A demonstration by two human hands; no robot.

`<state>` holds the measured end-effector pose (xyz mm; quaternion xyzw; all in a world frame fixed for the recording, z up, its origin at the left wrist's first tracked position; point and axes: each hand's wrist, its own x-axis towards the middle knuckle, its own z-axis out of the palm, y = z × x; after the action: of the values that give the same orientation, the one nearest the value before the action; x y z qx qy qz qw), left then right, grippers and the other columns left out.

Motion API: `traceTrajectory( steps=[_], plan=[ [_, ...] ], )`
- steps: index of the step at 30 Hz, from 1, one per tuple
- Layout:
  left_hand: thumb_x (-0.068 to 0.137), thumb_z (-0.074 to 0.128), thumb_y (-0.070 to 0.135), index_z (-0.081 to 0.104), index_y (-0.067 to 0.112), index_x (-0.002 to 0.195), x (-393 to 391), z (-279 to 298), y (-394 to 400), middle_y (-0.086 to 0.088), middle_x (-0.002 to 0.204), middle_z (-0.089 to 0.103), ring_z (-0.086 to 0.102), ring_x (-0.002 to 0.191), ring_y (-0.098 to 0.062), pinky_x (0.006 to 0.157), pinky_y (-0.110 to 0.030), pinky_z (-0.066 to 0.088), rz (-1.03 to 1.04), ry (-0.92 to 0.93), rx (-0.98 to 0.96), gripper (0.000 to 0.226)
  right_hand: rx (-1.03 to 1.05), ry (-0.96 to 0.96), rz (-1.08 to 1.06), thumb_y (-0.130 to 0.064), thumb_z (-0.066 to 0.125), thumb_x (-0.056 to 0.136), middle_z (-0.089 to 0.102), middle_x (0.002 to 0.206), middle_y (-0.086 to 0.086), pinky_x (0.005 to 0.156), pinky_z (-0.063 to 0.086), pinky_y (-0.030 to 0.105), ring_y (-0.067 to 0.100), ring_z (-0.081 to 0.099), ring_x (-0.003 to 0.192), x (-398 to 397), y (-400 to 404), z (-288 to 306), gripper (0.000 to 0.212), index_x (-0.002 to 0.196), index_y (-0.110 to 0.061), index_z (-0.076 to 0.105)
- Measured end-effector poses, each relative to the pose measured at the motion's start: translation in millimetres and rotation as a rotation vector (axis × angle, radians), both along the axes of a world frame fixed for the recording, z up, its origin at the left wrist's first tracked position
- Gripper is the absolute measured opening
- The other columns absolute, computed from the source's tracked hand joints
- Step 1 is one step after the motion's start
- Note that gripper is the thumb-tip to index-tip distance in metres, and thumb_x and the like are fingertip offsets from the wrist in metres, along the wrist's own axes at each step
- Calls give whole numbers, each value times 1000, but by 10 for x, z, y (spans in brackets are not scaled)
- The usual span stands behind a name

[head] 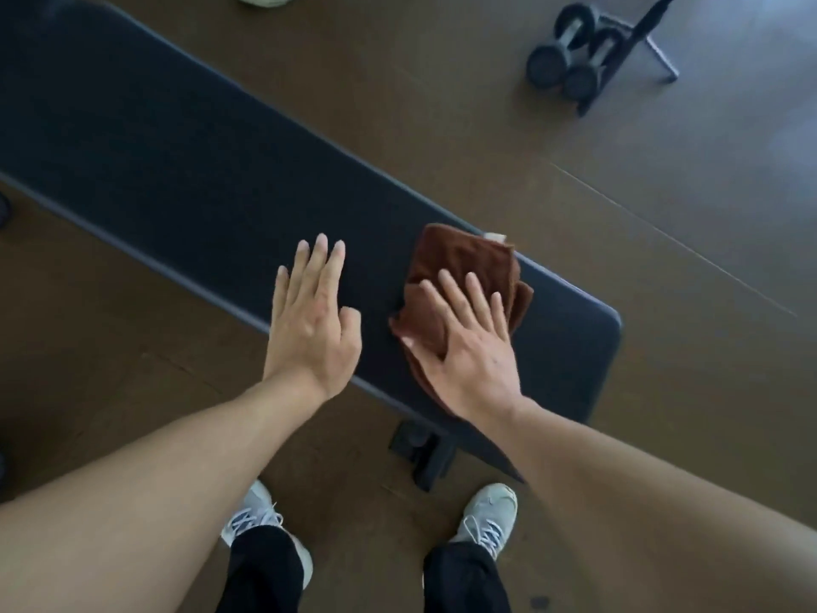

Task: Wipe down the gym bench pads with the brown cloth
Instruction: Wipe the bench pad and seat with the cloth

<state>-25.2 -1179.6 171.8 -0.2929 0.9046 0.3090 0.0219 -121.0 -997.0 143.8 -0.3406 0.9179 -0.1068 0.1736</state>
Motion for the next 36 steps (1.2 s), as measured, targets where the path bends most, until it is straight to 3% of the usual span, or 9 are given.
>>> traceTrajectory(
  steps=[4, 7, 9, 11, 14, 18, 22, 26, 36],
  plan=[
    [103, 29, 56, -11, 30, 161, -769, 38, 637, 1, 167, -25, -31, 150, -23, 121, -60, -12, -55, -331, 4, 75, 46, -24, -270, -74, 32, 101, 7, 174, -16, 129, -11, 43, 16, -6, 161, -686, 761, 7, 73, 164, -41, 13],
    [74, 42, 93, -39, 33, 147, -1095, -30, 901, -7, 152, -51, -46, 140, -34, 111, -68, -19, -79, -631, 73, 124, -12, -128, -425, -68, 45, 99, 24, 169, -11, 130, 6, 45, 15, 10, 157, -891, 1296, 35, 72, 161, -38, 26],
    [52, 56, 100, -50, 32, 139, -1147, -54, 933, -10, 142, -61, -52, 133, -38, 109, -70, -21, -78, -711, 92, 153, -55, -238, -455, -67, 51, 98, 29, 161, -17, 126, 23, 43, 12, 16, 152, -958, 1459, 43, 69, 159, -43, 28],
    [43, 61, 99, -54, 31, 135, -1151, -51, 941, -9, 138, -64, -54, 131, -38, 110, -71, -20, -67, -724, 88, 162, -82, -277, -444, -68, 52, 96, 34, 154, -20, 118, 33, 40, 11, 24, 146, -1042, 1505, 32, 66, 155, -46, 31],
    [41, 64, 98, -57, 31, 131, -1178, -26, 960, -8, 135, -67, -56, 129, -37, 111, -71, -20, -70, -760, 86, 165, -71, -218, -404, -66, 51, 98, 48, 147, -12, 113, 39, 41, 19, 38, 137, -1119, 1430, 17, 60, 150, -37, 42],
    [39, 66, 97, -58, 31, 130, -1215, -21, 972, -7, 132, -68, -59, 126, -36, 110, -70, -22, -60, -797, 102, 167, -11, -146, -332, -62, 43, 101, 61, 131, -9, 104, 42, 45, 25, 53, 125, -1248, 1218, 8, 46, 136, -33, 52],
    [37, 66, 97, -59, 31, 129, -1234, -4, 978, -7, 130, -70, -60, 124, -35, 109, -71, -23, -57, -823, 118, 168, 6, -179, -209, -59, 38, 104, 64, 116, -13, 91, 43, 40, 21, 62, 113, -1424, 937, 19, 35, 122, -32, 53],
    [40, 67, 95, -58, 32, 130, -1243, 16, 974, -6, 129, -70, -62, 123, -34, 109, -71, -23, -61, -827, 129, 167, 12, -237, -146, -59, 40, 104, 67, 116, -16, 79, 39, 35, 23, 68, 105, -1550, 753, 1, 34, 125, -35, 52],
    [41, 70, 93, -56, 34, 132, -1215, 41, 963, -5, 128, -71, -64, 121, -32, 109, -70, -25, -60, -796, 156, 166, -40, -361, 48, -58, 48, 104, 63, 128, -16, 80, 39, 32, 22, 67, 107, -1718, 451, 2, 39, 138, -39, 49]
  ],
)
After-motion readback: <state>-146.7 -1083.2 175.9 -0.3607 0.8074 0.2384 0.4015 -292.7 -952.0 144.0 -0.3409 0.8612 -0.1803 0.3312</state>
